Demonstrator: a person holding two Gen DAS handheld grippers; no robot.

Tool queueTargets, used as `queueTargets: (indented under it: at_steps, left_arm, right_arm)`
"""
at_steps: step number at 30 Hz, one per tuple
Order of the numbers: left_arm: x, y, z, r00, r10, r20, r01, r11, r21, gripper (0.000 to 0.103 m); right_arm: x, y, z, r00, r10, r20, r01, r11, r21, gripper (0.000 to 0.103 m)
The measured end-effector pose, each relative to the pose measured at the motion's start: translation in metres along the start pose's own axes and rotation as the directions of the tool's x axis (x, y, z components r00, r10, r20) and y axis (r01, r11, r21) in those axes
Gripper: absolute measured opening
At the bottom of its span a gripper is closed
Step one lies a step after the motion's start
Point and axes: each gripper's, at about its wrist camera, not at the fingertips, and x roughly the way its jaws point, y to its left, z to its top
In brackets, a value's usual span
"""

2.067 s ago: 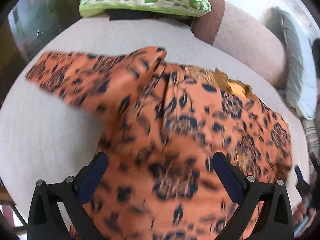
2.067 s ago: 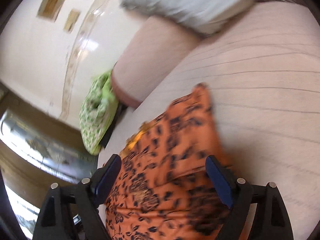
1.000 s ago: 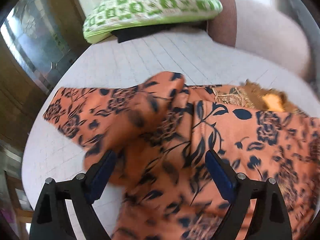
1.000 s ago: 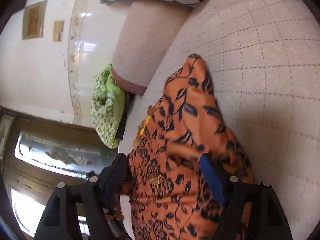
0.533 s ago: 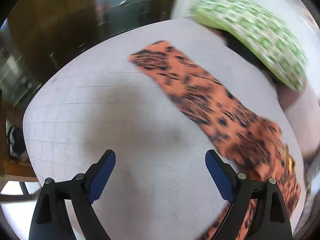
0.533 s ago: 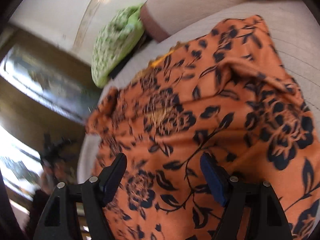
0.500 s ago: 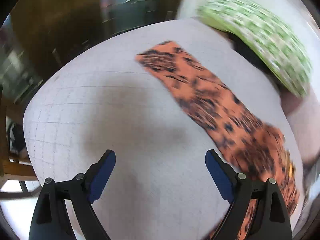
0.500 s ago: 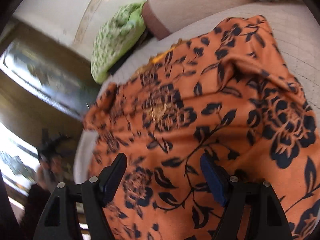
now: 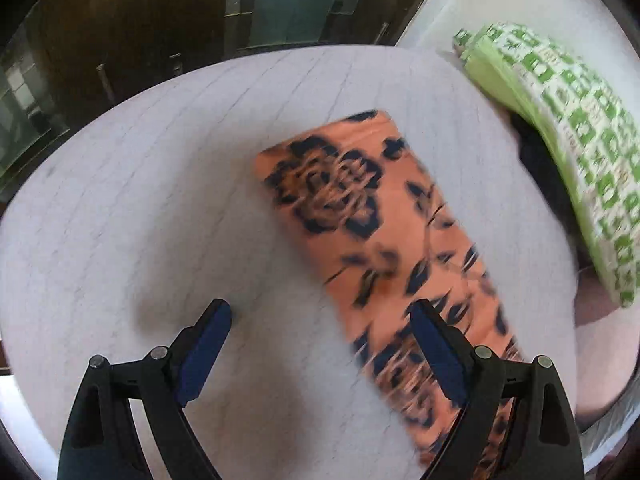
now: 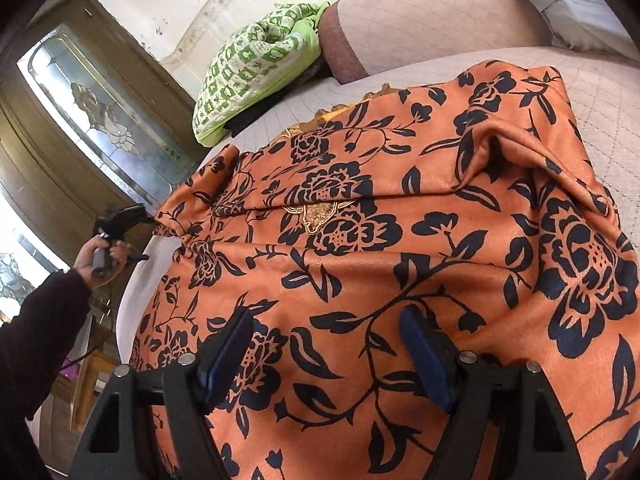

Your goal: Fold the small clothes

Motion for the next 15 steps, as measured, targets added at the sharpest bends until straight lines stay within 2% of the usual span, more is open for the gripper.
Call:
queueTargets:
  at_steps: [2, 4, 7, 8, 9, 10, 11, 12, 15]
  left_arm:
    - [0.006, -0.009, 0.007, 1.000, -0.031, 0.005, 0.031, 1.000, -0.004, 0.091]
    - [0.014, -0.020, 0.013, 1.000, -0.016, 0.013, 0.016, 1.000, 0.022, 0.091]
    - [0.023, -0.033, 0.018, 0.999, 0.018, 0.047, -0.021, 0.998, 0.066, 0.079]
    - [0.025, -0.036, 0.019, 0.997, 0.037, 0.060, -0.042, 0.996, 0.082, 0.071]
    - [0.026, -0.039, 0.022, 0.996, 0.060, 0.072, -0.066, 0.994, 0.091, 0.057]
    - [0.027, -0.040, 0.023, 0.992, 0.089, 0.086, -0.097, 0.990, 0.098, 0.047]
    - [0.028, -0.039, 0.025, 0.990, 0.105, 0.094, -0.114, 0.989, 0.099, 0.024]
    - [0.027, -0.040, 0.027, 0.990, 0.107, 0.095, -0.116, 0.989, 0.095, 0.006]
    - [0.016, -0.042, 0.028, 0.991, 0.074, 0.110, -0.085, 0.991, 0.098, 0.006]
  right_arm:
    - [0.000, -0.001, 0.000, 1.000, 0.004, 0.002, -0.004, 1.000, -0.002, 0.079]
    - [0.001, -0.001, 0.000, 1.000, 0.008, 0.005, -0.008, 1.000, -0.004, 0.079]
    - [0.002, -0.001, 0.001, 1.000, 0.013, 0.008, -0.013, 1.000, -0.006, 0.079]
    - [0.002, -0.001, 0.001, 1.000, 0.015, 0.009, -0.015, 1.000, -0.006, 0.079]
    - [0.002, -0.002, 0.001, 1.000, 0.017, 0.011, -0.017, 1.000, -0.005, 0.079]
    - [0.002, -0.002, 0.001, 1.000, 0.019, 0.013, -0.019, 1.000, -0.004, 0.079]
    - [0.002, -0.002, 0.001, 1.000, 0.021, 0.014, -0.021, 1.000, -0.003, 0.079]
    - [0.002, -0.002, 0.001, 1.000, 0.023, 0.016, -0.023, 1.000, -0.002, 0.079]
    - [0.002, -0.003, 0.000, 0.999, 0.025, 0.020, -0.025, 1.000, 0.000, 0.079]
